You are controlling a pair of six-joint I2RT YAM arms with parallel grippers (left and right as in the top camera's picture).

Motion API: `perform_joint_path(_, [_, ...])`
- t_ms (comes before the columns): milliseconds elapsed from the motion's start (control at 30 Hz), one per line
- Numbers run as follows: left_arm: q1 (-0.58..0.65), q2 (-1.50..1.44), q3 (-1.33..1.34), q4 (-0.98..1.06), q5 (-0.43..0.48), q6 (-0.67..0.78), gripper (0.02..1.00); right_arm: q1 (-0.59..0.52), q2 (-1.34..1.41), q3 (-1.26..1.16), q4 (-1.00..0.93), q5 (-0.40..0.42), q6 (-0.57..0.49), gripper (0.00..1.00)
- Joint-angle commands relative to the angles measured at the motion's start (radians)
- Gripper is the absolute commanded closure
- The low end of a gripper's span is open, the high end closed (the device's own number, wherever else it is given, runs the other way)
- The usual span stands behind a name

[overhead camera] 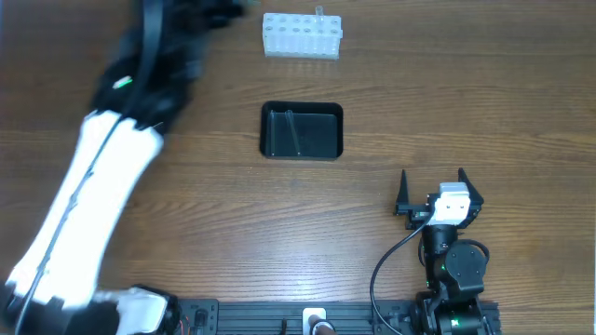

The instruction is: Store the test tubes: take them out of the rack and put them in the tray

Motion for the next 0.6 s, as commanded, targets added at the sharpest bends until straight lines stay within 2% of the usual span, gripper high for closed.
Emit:
perform_joint_path(33, [0.133,-0.174,-0.266,0.156,0.214,0.121,0.018,-0.001,-0.009,-0.006,-0.004,-0.005,0.005,0.007])
perform_joint_path(200, [0.201,-0.377,-0.566,0.378,0.300,0.198,0.018,-0.001,-0.009,-0.006,-0.004,-0.005,0.005,0.009])
perform_joint_path(300, [0.200,-0.523,-0.738,0.458,0.306,0.272,0.018,-0.001,-0.009,-0.006,-0.003,-0.005,0.005,0.009])
perform_joint_path(600, [0.203,-0.968,-1.110,0.481,0.328,0.376,0.020,-0.001,-0.009,-0.006,-0.004,-0.005,0.005,0.009])
